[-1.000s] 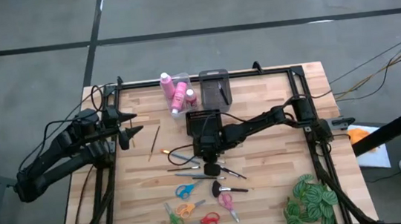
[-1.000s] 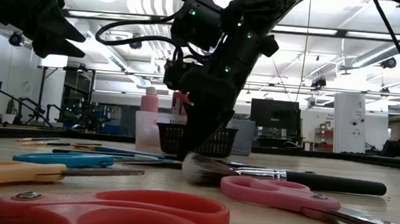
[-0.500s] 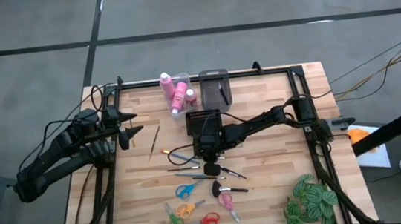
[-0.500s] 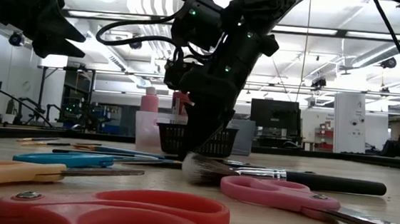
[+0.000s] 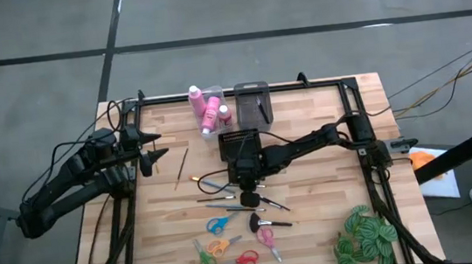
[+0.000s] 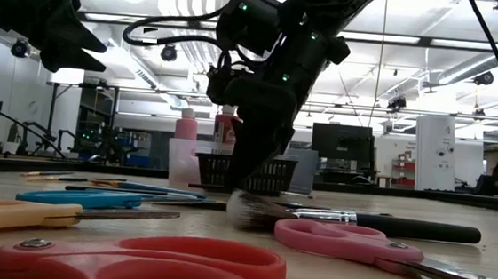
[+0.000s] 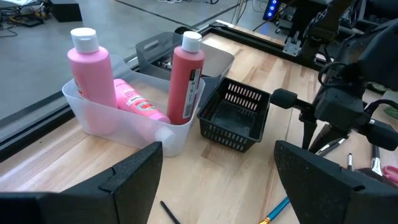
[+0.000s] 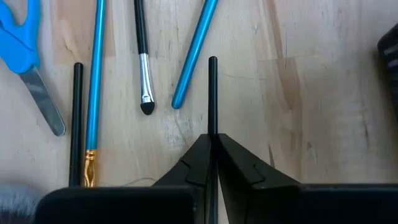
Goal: Pick & Place Paint Supplies
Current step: Put the black paint brush into the gray bin
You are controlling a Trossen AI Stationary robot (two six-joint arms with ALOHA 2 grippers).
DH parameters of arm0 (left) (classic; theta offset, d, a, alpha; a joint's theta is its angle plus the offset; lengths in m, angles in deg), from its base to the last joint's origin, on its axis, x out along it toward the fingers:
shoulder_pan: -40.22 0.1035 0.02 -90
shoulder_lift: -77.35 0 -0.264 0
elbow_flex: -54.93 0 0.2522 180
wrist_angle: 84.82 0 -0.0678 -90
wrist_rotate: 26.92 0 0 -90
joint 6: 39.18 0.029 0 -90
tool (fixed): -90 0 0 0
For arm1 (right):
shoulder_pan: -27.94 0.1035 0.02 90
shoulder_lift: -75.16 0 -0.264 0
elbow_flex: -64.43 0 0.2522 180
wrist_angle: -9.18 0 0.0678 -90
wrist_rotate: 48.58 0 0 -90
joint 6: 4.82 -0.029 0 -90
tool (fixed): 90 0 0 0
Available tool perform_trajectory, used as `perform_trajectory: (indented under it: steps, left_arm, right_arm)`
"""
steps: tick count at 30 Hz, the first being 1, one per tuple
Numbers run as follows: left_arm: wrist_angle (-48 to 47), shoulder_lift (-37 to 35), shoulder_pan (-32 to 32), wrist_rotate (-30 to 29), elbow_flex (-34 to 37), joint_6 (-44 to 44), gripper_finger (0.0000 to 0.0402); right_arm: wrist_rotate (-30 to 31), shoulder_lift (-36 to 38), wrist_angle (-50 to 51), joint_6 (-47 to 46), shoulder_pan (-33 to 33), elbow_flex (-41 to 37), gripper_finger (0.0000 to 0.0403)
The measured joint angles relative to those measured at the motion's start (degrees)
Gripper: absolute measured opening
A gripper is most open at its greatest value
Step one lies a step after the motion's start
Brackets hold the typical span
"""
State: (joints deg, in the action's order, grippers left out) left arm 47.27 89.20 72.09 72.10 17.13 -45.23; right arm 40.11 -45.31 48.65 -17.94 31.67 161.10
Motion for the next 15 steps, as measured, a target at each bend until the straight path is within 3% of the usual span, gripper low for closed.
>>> perform_trajectory:
  steps: [8, 15]
  left_arm:
    - [-0.02, 0.00, 0.00, -0.01, 0.00, 0.00, 0.0311]
    - [0.00, 0.00, 0.00, 0.00, 0.00, 0.02, 0.0311]
  right_arm:
    - [-0.06, 2.53, 1.16, 0.37, -0.03, 0.04, 0.0018]
    - [-0.22, 9.06, 4.77, 1.93, -0.90, 0.11, 0.0018]
